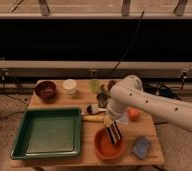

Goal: Wipe table surface with eraser

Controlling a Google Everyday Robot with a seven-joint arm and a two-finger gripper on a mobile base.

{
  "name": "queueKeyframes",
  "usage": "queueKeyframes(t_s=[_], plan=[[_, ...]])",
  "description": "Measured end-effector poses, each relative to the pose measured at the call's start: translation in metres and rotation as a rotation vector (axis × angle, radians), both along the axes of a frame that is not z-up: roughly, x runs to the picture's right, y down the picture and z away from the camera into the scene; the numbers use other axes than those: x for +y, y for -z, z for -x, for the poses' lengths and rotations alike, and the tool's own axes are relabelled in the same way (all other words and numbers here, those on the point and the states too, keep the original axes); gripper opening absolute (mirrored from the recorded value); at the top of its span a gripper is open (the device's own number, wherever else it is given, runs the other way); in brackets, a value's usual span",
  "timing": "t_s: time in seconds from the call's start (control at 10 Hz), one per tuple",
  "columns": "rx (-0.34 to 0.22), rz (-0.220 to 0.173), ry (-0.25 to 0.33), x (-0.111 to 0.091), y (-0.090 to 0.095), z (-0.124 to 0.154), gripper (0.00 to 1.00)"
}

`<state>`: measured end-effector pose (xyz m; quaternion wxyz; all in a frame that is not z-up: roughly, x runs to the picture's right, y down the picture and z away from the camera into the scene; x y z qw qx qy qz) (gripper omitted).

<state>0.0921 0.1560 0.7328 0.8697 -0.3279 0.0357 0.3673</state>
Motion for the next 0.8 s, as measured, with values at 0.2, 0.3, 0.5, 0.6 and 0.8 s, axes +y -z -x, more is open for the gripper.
queueKeyframes(t_s=[0.2, 0.3, 0.5, 0.6, 0.8], plan=[[0.000, -0.015, -0.010, -0.017, -0.006, -0.013, 0.00], [0.000, -0.021, -0.015, -0.026, -0.011, -0.019, 0.00], [-0.001, -0.039, -0.025, -0.047, -0.021, -0.031, 0.00], [-0.002, -0.047, -0.031, -0.053, -0.022, -0.034, 0.00], [-0.009, -0.065, -0.035, -0.066, -0.022, -0.036, 0.00]])
